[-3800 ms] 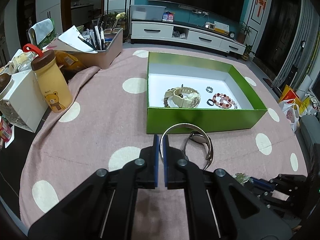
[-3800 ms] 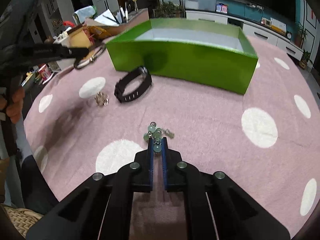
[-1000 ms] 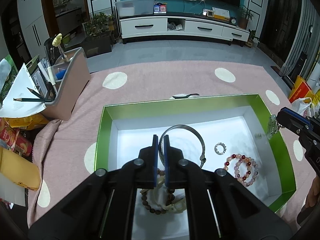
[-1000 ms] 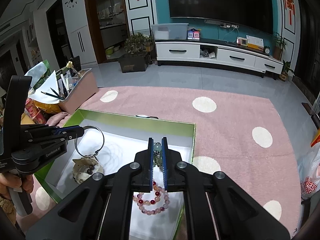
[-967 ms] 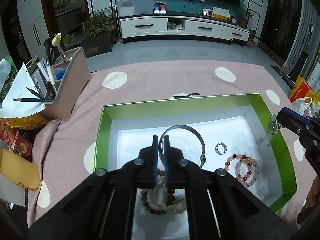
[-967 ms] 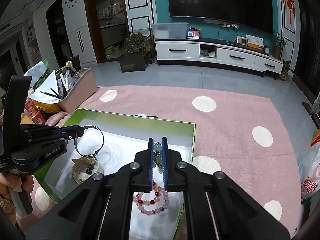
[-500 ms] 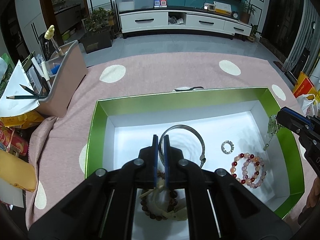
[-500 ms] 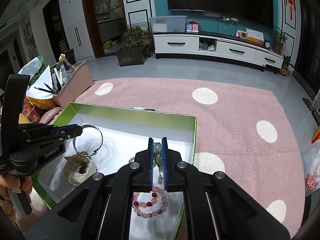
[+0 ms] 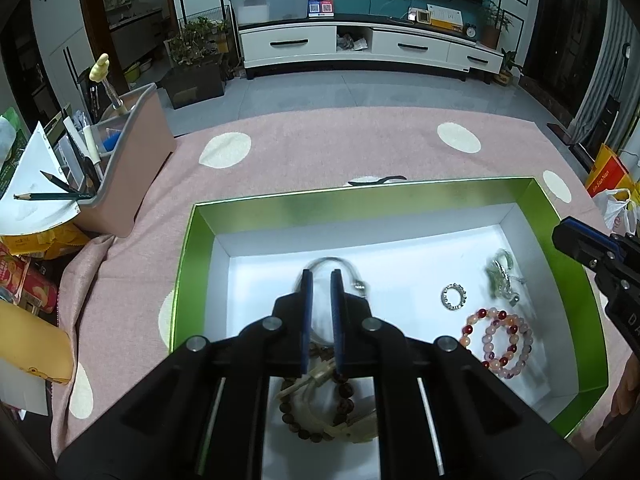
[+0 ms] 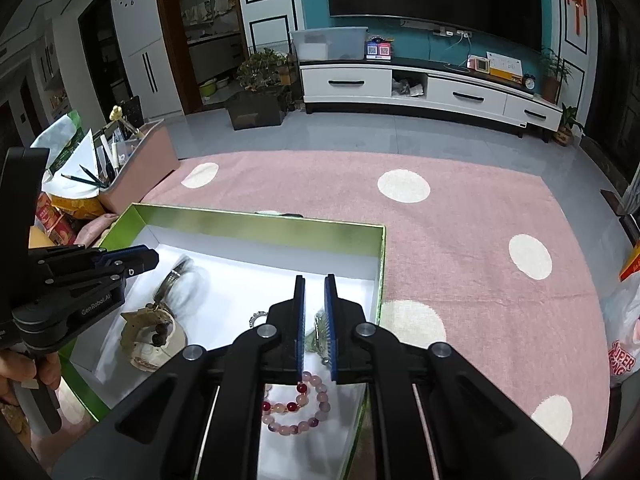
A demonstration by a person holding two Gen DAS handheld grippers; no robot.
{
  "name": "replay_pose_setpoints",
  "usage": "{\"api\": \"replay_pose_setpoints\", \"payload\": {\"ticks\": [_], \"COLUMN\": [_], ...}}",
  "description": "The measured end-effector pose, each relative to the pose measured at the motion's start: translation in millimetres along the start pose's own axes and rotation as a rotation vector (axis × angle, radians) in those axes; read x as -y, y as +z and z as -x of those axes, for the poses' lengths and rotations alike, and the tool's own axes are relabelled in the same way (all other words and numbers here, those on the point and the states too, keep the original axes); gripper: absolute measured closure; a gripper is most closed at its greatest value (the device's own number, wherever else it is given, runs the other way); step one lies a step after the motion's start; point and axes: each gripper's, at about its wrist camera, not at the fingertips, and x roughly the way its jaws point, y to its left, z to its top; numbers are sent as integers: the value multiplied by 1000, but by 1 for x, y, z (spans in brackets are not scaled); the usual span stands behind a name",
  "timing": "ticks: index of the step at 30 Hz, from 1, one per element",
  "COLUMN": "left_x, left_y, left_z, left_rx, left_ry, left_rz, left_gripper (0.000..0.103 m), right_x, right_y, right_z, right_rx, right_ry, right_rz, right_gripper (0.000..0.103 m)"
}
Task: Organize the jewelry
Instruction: 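Open both tools to drop the bangle and jade pendant into the box, then withdraw both tools toward the gold charm and black wristwatch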
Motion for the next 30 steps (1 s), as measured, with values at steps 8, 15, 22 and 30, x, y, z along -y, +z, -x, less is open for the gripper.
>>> {"api": "replay_pose_setpoints", "payload": {"ticks": [8,15,22,30], "left_x": [2,6,4,-2], "left_y": [-5,-18,-42,-74], "left_z": [23,59,99,149], "left_rx": [29,77,106,149], "left_ry": [0,9,17,32], "left_rz": [-1,-9,5,27], "left_gripper": [59,29,12,2], "right_x": [-3,-10,-17,-28], "right_y": [-7,-19,-38,-67], "right_z": [37,79,125,174], "right_rx": [55,102,151,174], "right_ry": [15,22,28,52], "right_rz": [-7,-4,-25,-45], "right_gripper": [71,56,31,18]}}
